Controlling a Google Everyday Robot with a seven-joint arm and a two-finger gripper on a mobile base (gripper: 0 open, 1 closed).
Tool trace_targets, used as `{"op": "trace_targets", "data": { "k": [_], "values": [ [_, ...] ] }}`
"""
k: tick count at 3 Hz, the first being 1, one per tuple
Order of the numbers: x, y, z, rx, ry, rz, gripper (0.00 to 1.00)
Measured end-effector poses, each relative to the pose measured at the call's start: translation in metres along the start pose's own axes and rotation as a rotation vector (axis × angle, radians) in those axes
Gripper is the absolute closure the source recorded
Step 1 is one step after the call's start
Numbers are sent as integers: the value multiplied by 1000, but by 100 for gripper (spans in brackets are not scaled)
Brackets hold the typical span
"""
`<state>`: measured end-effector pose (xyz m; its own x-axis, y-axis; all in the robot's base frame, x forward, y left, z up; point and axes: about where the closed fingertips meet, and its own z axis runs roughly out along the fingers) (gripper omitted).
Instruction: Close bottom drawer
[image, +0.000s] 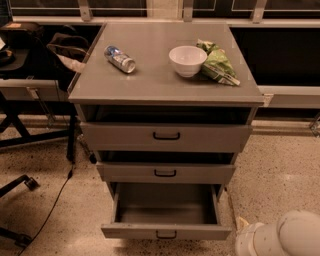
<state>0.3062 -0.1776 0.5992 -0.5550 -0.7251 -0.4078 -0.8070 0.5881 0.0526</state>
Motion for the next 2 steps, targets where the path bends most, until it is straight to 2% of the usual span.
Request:
{"op": "trace_targets", "data": {
  "k": [1,2],
  "values": [
    [0,0,0,0,0,0,0],
    [10,-4,14,-11,2,56,0]
  ]
}}
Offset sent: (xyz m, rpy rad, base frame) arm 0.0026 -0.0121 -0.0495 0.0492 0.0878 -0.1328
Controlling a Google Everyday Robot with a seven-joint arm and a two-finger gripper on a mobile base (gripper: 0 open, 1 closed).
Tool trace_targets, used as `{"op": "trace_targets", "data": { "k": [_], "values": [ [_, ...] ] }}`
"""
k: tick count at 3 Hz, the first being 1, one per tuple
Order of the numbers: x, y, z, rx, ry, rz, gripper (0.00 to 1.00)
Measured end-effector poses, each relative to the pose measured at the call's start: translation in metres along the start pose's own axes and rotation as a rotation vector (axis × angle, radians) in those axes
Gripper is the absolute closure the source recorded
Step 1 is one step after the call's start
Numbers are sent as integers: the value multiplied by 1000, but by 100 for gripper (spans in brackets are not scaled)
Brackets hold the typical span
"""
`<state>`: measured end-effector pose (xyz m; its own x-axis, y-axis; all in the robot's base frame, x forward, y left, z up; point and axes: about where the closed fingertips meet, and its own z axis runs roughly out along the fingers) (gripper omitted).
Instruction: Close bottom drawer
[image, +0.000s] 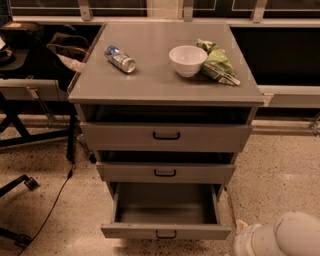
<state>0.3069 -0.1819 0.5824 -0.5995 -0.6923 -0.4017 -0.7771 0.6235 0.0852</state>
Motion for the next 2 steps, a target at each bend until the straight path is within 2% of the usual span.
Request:
{"op": "trace_targets", "data": {
  "k": [1,2],
  "values": [
    [18,-19,46,-8,14,110,0],
    [15,-38,79,24,-23,179,0]
  ]
}}
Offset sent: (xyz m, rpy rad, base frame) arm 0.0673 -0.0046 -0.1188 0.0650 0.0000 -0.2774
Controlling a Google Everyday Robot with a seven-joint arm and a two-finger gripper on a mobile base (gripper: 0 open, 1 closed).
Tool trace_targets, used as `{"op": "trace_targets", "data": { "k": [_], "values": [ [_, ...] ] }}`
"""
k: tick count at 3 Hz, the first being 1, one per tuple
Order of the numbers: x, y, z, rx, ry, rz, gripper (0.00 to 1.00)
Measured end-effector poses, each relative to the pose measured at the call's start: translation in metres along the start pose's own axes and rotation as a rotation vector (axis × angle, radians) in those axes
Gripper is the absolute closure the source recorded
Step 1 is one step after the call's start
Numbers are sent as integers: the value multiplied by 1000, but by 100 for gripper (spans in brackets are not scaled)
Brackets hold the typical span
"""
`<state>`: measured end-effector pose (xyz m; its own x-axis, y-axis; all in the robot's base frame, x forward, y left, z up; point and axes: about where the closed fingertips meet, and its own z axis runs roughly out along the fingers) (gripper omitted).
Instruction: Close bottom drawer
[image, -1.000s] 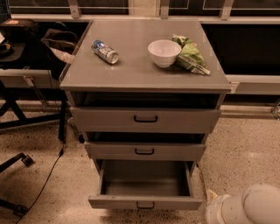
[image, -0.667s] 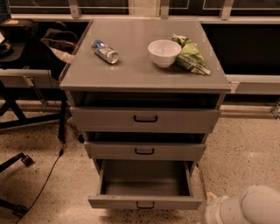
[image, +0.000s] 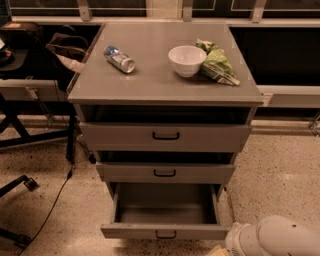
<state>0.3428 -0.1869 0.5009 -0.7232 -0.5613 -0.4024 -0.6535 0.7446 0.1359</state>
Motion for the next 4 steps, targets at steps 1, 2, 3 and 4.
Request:
{"op": "trace_targets", "data": {
  "k": [1,2,3,4],
  "values": [
    [-13,-16,26,-2,-55,15,0],
    [-15,-18,33,-8,-62,18,0],
    [-15,-18,33,-8,-62,18,19],
    [-15,-17,33,-8,-64,18,42]
  ]
}}
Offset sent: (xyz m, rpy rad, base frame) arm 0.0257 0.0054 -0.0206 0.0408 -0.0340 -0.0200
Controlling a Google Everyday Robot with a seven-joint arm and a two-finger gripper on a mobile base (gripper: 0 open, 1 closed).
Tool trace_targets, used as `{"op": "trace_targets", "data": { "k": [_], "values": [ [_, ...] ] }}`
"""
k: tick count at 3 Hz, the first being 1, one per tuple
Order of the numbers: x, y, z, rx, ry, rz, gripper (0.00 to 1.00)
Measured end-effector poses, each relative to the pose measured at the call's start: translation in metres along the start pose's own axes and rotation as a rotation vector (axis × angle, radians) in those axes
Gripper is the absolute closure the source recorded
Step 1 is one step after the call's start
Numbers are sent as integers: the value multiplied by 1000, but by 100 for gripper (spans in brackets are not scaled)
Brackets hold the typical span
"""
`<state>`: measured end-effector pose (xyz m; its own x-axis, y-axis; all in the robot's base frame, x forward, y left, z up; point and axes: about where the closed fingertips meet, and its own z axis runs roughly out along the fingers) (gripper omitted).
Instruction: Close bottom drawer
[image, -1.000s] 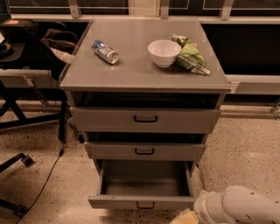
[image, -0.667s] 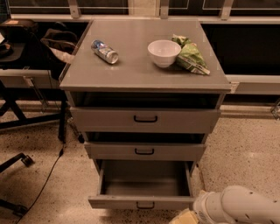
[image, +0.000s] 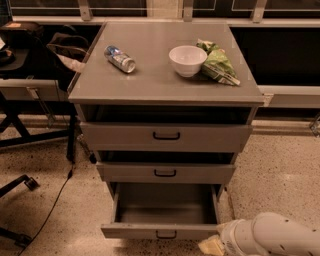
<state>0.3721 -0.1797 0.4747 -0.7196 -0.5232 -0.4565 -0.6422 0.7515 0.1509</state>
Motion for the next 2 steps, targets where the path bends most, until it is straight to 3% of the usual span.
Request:
{"op": "trace_targets", "data": {
  "k": [2],
  "values": [
    [5,-26,46,-27,-33,5,88]
  ]
}}
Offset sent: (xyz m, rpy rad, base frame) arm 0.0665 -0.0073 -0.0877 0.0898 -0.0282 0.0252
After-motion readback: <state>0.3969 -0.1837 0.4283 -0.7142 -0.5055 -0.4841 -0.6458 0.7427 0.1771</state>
